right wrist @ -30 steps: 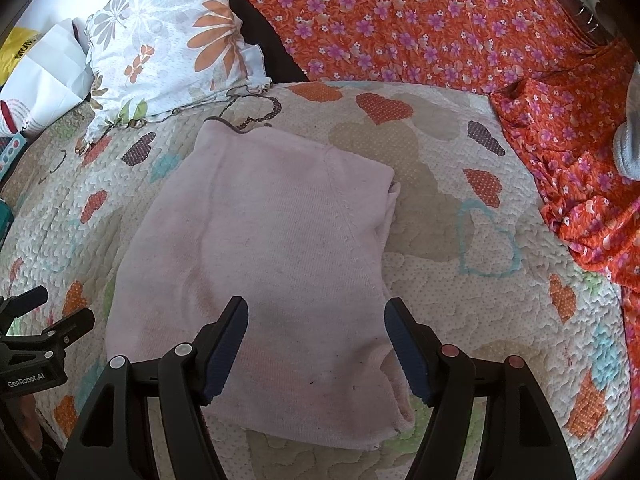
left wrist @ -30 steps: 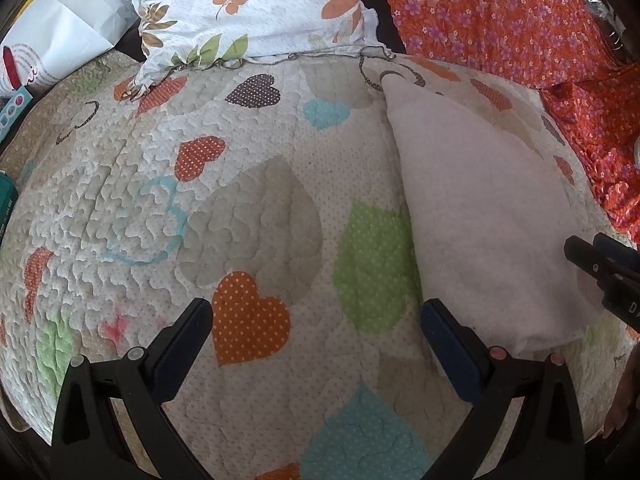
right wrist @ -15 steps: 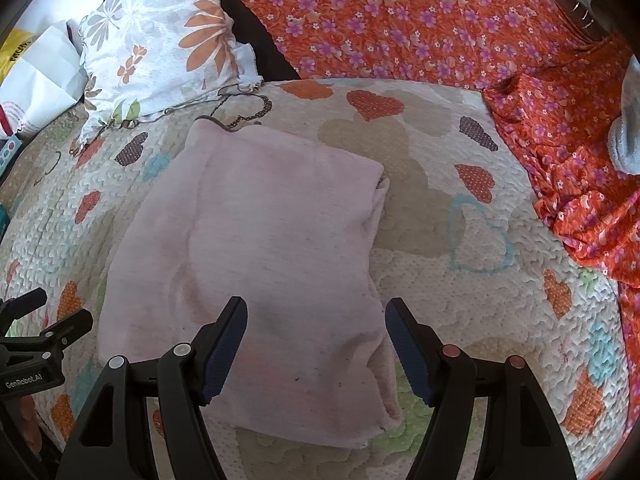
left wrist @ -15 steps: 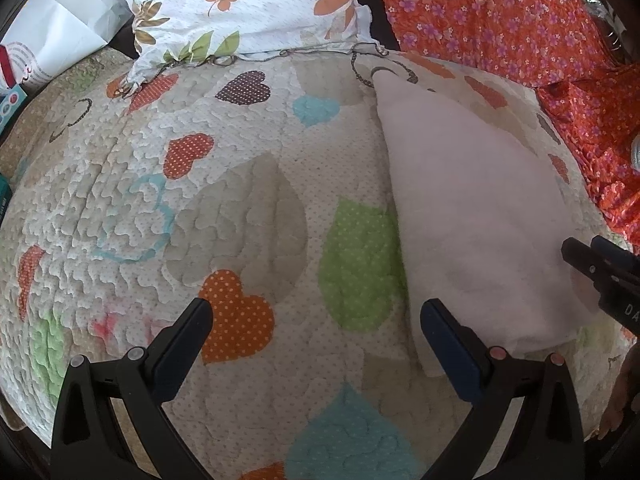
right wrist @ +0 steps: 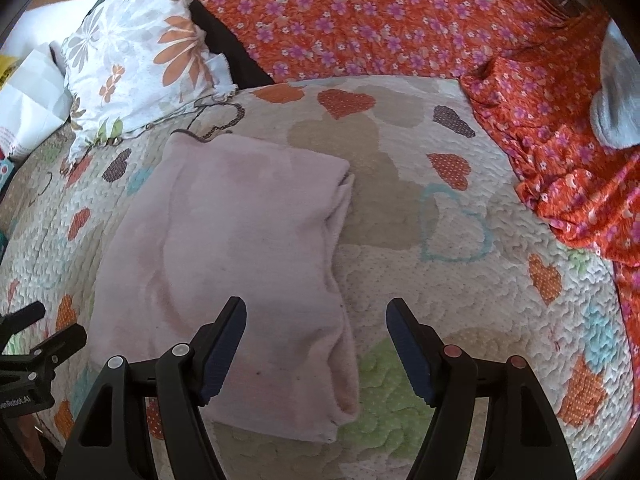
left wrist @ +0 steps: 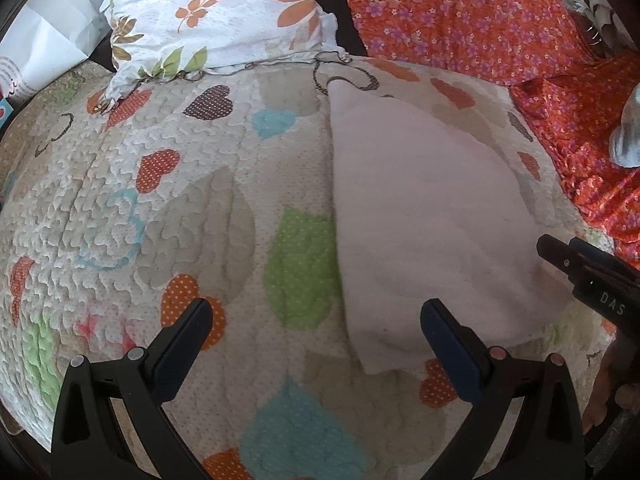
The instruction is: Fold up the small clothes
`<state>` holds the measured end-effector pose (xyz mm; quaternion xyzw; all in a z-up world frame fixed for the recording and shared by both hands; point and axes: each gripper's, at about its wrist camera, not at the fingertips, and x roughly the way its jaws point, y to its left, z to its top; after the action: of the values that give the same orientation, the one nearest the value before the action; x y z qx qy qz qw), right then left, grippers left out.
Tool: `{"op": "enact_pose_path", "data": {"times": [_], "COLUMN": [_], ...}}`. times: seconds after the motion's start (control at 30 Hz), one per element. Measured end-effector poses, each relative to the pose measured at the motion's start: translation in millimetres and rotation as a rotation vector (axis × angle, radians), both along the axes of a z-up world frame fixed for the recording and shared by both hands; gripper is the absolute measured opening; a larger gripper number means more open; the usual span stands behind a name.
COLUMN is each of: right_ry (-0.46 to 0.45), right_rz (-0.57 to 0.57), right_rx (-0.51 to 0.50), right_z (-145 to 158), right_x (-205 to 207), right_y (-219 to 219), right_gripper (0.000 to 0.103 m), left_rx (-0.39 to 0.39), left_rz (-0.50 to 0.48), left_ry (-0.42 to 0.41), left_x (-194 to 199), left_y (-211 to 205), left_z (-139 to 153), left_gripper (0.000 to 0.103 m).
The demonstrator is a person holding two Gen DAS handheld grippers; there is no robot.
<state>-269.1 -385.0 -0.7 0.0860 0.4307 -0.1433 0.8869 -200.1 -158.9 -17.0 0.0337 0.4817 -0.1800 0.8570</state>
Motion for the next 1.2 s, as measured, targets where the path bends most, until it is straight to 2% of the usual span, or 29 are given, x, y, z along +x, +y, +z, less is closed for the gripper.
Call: {"op": "enact_pose_path", "data": {"times": [0.47,1.07,1.2], "right_ry": [-0.002,0.022,0.044], "right_rz": [-0.044,-0.032,-0.031], "right_rx": [0.069,0.058,0.012], "right_z": [1,-4,-6], "right_x": [-8,-2,-1], "right_y": [-16,-14,-10], "right_gripper": [0.079,0.079,0.079], "left_rx": [-0.024,-0.050,-0.046], "left_rz": [-0.023,-0.009,0.002], "left_ry": [0.017,0.026,0.020], "left_x": [-7,-4,-2], "left_y": [-15,-10,-8], "left_z": [3,7,7], "left_gripper": [0.103,0.103,0.103]}}
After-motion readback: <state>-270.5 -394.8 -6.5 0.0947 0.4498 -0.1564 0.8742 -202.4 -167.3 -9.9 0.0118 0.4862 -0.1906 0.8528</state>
